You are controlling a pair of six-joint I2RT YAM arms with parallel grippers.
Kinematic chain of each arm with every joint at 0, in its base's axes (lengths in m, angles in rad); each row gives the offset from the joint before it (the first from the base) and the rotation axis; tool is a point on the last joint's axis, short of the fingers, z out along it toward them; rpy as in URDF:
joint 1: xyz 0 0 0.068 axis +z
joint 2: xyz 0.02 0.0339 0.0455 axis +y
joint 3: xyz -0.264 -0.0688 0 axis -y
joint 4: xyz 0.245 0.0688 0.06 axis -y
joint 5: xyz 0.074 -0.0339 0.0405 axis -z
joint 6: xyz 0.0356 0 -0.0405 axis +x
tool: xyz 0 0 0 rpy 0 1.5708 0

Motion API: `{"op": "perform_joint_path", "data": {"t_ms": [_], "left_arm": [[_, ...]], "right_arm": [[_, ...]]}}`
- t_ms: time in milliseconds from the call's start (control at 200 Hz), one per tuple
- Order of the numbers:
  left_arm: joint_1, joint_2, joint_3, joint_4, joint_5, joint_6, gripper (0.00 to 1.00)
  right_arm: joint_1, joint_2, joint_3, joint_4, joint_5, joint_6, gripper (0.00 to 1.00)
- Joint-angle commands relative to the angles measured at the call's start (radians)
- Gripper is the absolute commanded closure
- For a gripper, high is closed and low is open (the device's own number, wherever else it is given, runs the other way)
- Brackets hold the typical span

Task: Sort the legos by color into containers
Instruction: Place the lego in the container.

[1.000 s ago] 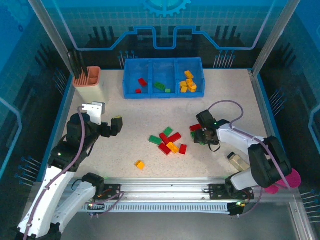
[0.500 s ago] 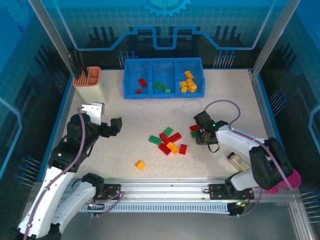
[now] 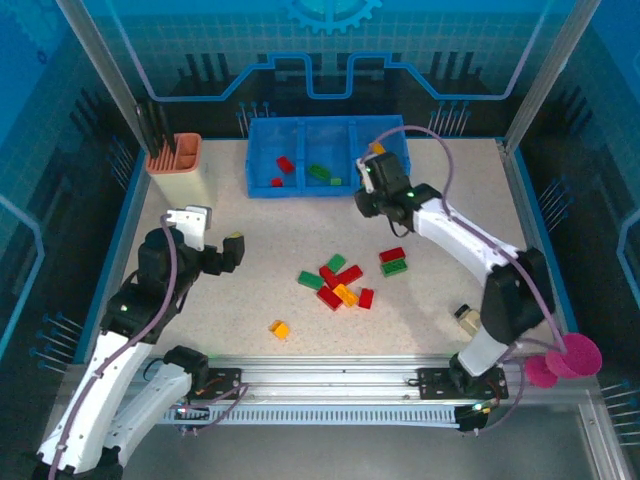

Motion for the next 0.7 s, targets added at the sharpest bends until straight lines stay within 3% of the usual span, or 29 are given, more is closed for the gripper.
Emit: {"op": "perform_joint_path", "data": {"t_ms": [0,180,460,696], "left_arm": [[-0.006,0.014,-0.016,0.025,-0.021,0.028,0.01],[-0.006,0.021,-0.022,0.041,-0.053,0.046,0.0],[-0.006,0.046,-0.025,0.052,-0.07,0.06,0.01],[-0.006,0.077,-0.014,0.049,-0.067,0.058,0.01]], "right_arm": [[0.027,0.126,0.125,0.114,-0.009,-0.109,0.8],[0.031,0.398,0.437,0.1,-0.029,-0.198,0.8],[0.032,0.826,0.988,-0.079,0.001,-0.321,0.8],[0.033,0.955,1.104,-0.072,0.053,-0.358,0.76]]}}
